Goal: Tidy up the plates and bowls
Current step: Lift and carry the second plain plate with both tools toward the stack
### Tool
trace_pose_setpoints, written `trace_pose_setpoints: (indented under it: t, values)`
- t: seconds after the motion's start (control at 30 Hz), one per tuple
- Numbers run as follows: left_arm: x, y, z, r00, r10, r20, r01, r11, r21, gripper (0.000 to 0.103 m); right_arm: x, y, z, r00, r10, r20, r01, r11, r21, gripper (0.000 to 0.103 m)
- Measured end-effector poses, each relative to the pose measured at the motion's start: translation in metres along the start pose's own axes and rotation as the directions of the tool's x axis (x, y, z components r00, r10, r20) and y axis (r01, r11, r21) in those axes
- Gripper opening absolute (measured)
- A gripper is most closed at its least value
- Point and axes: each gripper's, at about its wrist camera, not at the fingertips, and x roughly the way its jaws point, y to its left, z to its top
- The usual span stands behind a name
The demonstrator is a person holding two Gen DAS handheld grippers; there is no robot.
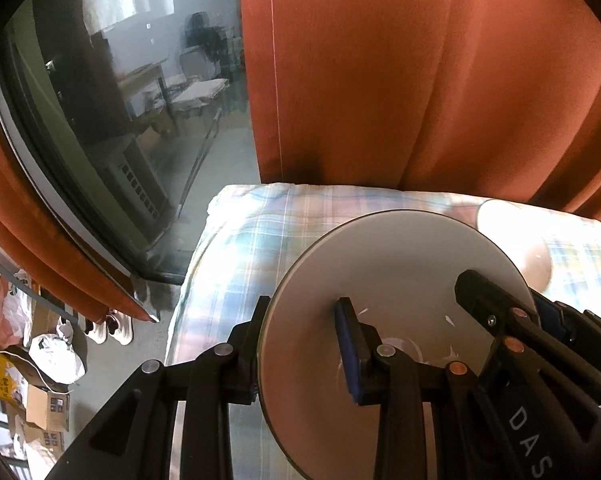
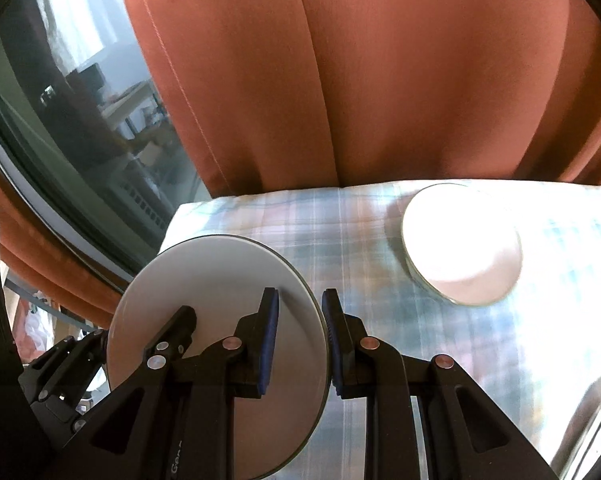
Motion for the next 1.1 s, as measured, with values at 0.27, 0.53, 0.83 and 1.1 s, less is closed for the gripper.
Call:
trace_pose_setpoints:
  t: [0.27,0.53,0.83,1.1]
  values:
    - [-0.051,-0.008,-0.023,0.998,-0.04,0.05,0.039,0.999,0.027,0.03,-0.058,0.001,-0.022,0.999,-0.032,0.044,0.031,0.999,0.02,0.026]
    - [-0.091,-0.02,-0.047,0.994,-0.068,0.08,0.062,0.995,0.08,0.03,-0.113,-0.004,-0.054,0.994,-0.058,0.097,0.053,0.997,0.059,0.026]
    - [-0.121,-0.046,-0.075,0.992,-0.079,0.098,0.07,0.993,0.094,0.03,-0.153,-0.025,-0.081,0.99,-0.078,0.121,0.068,0.994,0.081,0.026]
    - [-0.139,-0.09,-0.102,0.994,-0.062,0.089,0.054,0.995,0.088,0.031,-0.175,-0.068,-0.104,0.992,-0.052,0.111,0.044,0.996,0.074,0.026]
